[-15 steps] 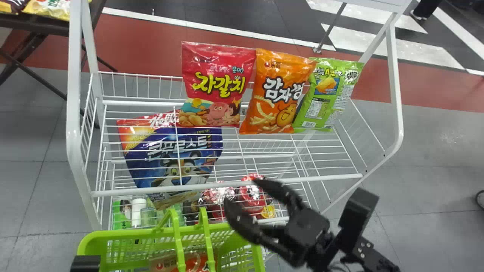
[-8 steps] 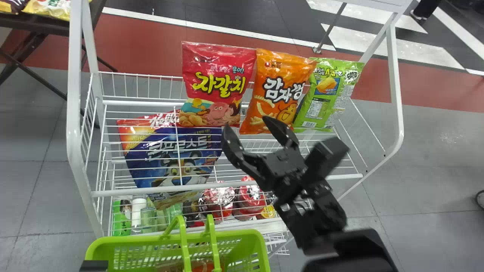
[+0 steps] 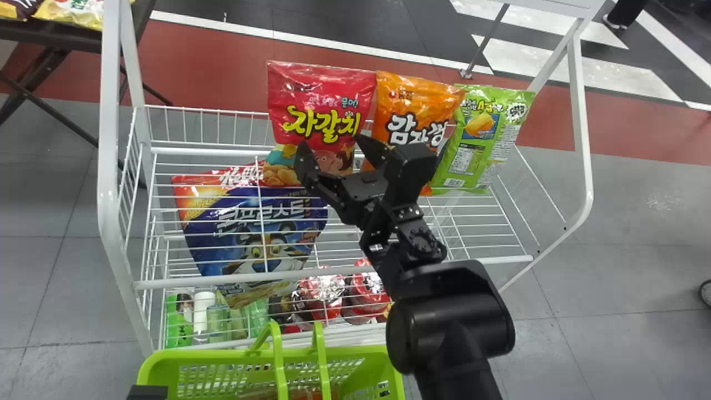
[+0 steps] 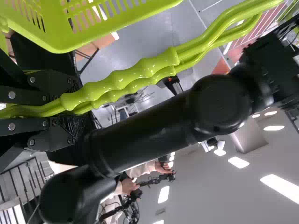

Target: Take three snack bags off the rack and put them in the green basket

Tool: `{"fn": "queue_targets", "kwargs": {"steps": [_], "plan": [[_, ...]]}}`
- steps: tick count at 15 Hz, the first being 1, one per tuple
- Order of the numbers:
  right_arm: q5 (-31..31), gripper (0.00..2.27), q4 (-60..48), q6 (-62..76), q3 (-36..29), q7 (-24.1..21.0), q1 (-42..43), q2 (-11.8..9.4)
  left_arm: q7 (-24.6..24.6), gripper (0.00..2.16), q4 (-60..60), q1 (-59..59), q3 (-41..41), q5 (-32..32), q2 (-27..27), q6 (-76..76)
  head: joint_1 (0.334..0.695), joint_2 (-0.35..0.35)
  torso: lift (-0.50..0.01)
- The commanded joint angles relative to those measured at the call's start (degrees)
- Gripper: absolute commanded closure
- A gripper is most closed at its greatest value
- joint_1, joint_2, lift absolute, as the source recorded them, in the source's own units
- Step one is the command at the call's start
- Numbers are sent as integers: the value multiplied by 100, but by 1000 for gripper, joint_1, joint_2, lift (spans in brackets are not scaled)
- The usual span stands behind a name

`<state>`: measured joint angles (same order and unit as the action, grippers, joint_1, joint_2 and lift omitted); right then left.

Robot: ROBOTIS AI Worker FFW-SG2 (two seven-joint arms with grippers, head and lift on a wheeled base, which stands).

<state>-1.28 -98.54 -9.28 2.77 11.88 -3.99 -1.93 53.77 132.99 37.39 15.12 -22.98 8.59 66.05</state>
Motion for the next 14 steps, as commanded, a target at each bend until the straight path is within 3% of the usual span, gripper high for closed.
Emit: {"fn": "queue_targets", "kwargs": {"steps": [1,2,3,9,14], "plan": [[-30,977,81,-509,-22,113,188,8,28,1281,-46,14,0,-14,11,0,695,-350,-21],[-30,1676,81,-562,13,113,197,8,37,1281,-63,23,0,-14,11,0,695,-350,-21],[-30,2084,81,-808,30,165,232,8,46,1281,-63,31,0,-14,11,0,695,-350,-21],[-13,2226,-34,-1019,22,491,171,-1,98,1281,-46,102,0,-14,28,0,695,-350,-21],[-233,2226,-1835,-1388,-49,807,-902,-27,89,1281,16,172,-9,21,28,-52,695,-350,-21]]}}
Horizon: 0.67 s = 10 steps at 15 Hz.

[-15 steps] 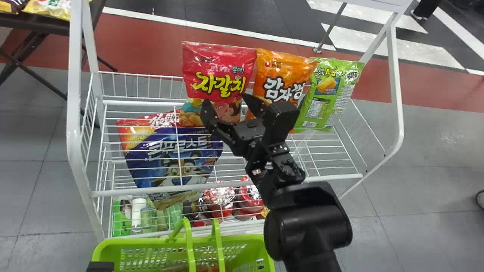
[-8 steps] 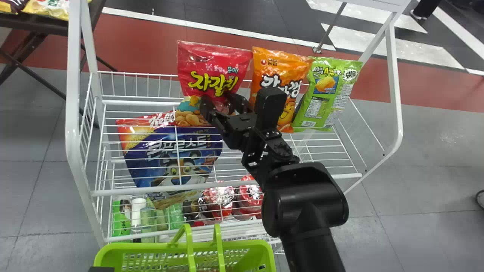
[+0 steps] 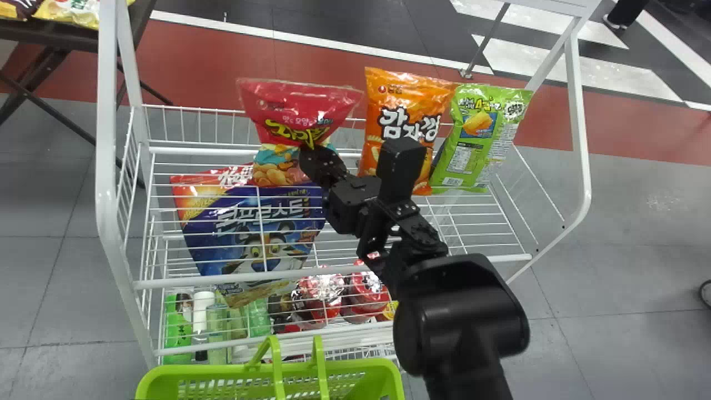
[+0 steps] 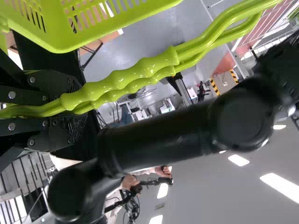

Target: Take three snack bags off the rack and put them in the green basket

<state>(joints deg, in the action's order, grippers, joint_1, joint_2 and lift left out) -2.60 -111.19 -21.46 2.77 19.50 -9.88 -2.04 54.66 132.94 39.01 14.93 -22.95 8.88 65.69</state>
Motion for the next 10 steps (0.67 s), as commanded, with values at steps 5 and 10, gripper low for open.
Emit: {"fn": "queue_targets", "kwargs": {"steps": [5,10], "plan": [[-311,2223,-2899,-1647,-892,854,-1517,-42,-79,1281,74,-16,54,72,0,-33,695,-350,-21],[-1216,2223,-4068,-2579,-2668,1785,-2712,-77,-131,1281,100,-42,-8,72,-9,-16,695,-350,-21]]}}
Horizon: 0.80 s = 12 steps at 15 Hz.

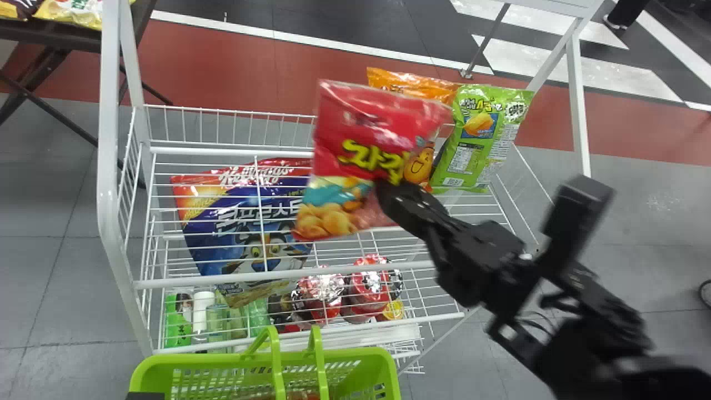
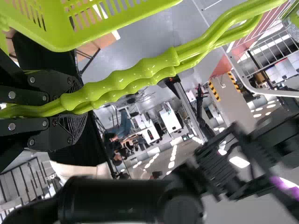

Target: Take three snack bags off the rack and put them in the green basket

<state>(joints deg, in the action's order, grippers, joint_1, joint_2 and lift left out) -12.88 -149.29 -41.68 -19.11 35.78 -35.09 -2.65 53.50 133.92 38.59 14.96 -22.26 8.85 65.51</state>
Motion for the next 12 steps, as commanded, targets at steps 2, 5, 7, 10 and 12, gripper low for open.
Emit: {"fn": "queue_targets", "kwargs": {"steps": [2,5,7,10,12], "plan": [[-488,2223,-338,-1629,-989,571,-191,-253,-76,1281,-7,8,-28,3,-59,-86,695,-350,-21],[-505,2223,-346,-2403,-1209,940,-393,-473,-120,1281,-15,-71,-37,3,-94,-86,695,-350,-21],[-479,2223,-329,-3036,-1165,1160,-420,-587,-138,1281,11,-98,-72,-6,-94,-15,695,-350,-21],[-452,2223,-250,-3915,-647,1362,-516,-842,-129,1281,2,-106,-143,-59,-103,-33,695,-350,-21],[-83,2223,75,-4055,101,1344,-525,-1044,-103,1281,-7,-106,-160,-77,-130,-50,695,-350,-21]]}}
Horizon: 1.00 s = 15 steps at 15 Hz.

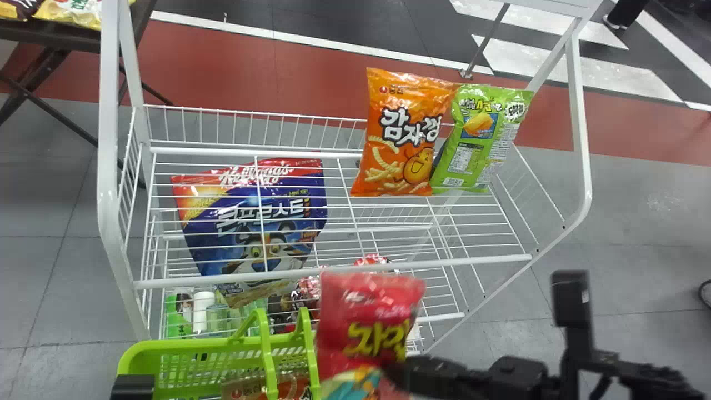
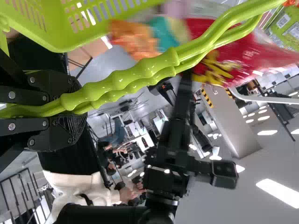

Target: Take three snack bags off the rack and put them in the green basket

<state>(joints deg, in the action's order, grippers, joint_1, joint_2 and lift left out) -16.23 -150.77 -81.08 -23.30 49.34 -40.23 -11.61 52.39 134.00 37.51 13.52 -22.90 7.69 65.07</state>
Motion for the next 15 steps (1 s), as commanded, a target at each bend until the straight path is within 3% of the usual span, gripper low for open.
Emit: {"fn": "queue_targets", "kwargs": {"steps": [1,3,5,6,7,8,9,13,15], "plan": [[498,2223,417,-115,968,-47,-11,-245,-1,1281,-6,2,-17,-13,-14,-7,695,-350,-21],[700,2223,768,-80,1592,-135,42,-395,-10,1281,-6,2,-17,-13,-14,-7,695,-350,-21],[955,2219,1067,149,2040,-267,165,-395,-10,1281,-6,-25,-8,-13,-22,-7,695,-350,-21],[1034,2115,1128,219,2163,-364,209,-395,-10,1281,-6,-33,19,-4,-22,11,695,-350,-21],[1043,1592,1190,254,2207,-478,270,-395,-19,1281,-15,-42,36,-4,-22,11,695,-350,-21],[1131,545,1208,395,2233,-601,297,-395,-10,1281,-15,-42,36,-4,-22,11,695,-350,-21],[1386,-1,1216,623,2260,-698,305,-386,-10,1281,-15,-42,27,-4,-22,11,695,-350,-21],[1070,53,1102,1520,1644,-715,305,-210,8,1281,-50,-51,-8,-30,-22,11,695,-350,-21],[674,53,1102,2223,1284,-627,305,18,8,1281,-59,-77,1,-30,-22,29,695,-350,-21]]}}
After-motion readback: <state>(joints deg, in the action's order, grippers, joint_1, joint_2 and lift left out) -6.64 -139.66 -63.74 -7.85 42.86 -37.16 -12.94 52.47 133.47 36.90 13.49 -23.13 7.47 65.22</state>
